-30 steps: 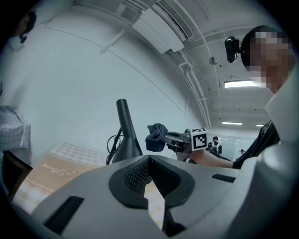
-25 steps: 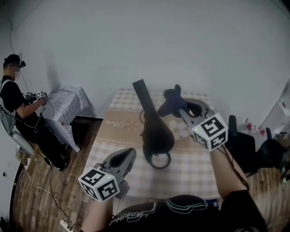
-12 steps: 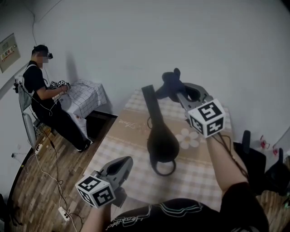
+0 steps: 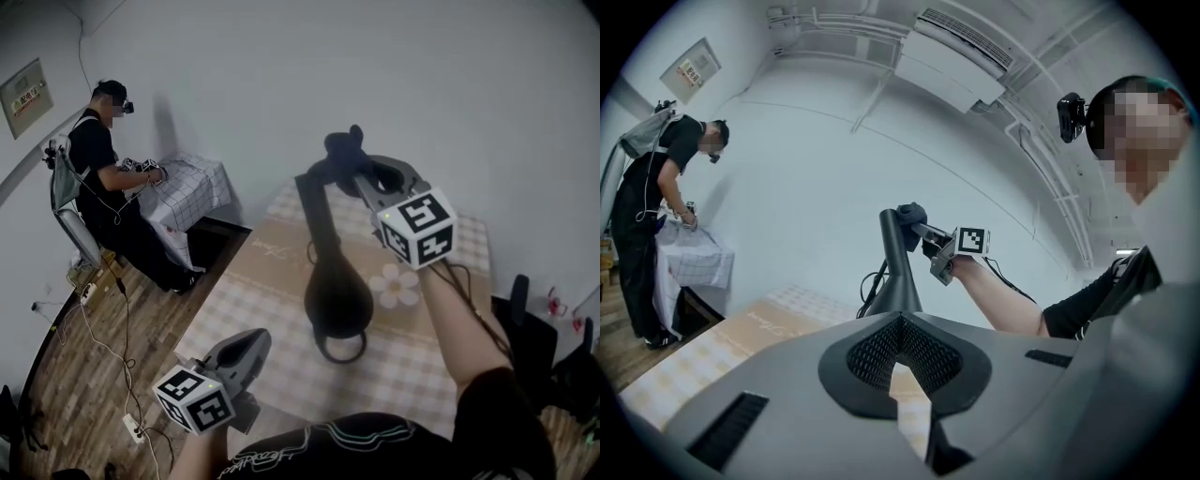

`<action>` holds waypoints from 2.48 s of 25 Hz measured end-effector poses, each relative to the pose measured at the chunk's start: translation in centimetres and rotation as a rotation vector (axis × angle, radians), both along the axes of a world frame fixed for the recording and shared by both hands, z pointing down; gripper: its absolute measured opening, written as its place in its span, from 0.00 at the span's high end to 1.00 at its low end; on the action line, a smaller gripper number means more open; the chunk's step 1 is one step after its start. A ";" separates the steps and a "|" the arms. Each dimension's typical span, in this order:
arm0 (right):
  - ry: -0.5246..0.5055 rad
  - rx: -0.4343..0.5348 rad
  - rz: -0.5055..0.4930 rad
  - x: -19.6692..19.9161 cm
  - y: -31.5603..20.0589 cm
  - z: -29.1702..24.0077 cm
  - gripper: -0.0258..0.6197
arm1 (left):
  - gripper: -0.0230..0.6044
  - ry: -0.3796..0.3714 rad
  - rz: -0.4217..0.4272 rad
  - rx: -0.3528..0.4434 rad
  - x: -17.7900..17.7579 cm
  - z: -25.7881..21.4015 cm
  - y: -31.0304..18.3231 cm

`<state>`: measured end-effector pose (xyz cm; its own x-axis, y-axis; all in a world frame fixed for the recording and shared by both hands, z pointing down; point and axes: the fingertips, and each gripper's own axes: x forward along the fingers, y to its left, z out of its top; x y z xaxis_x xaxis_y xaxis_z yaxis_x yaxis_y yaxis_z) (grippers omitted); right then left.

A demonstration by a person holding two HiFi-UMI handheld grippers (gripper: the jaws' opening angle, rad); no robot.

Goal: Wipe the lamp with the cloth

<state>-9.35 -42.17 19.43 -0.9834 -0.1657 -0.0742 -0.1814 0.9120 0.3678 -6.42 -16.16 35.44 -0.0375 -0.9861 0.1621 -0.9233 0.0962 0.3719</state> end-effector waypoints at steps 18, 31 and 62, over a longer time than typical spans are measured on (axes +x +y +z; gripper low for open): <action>0.102 0.124 -0.140 0.1 4.1 6.5 0.87 | 0.97 0.038 0.006 -0.064 1.1 3.6 -1.2; 0.191 0.214 -0.213 1.9 5.9 11.2 0.87 | 0.96 0.042 0.017 -0.086 2.8 5.6 -1.7; 0.361 0.074 -0.199 11.1 6.0 22.8 0.87 | 0.96 0.065 0.138 -0.092 7.1 7.7 -5.2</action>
<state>1.72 -36.13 42.26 -0.9608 0.0228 0.2762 0.1479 0.8849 0.4416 0.67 -21.38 43.12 0.1112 -0.9619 0.2499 -0.9042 0.0063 0.4270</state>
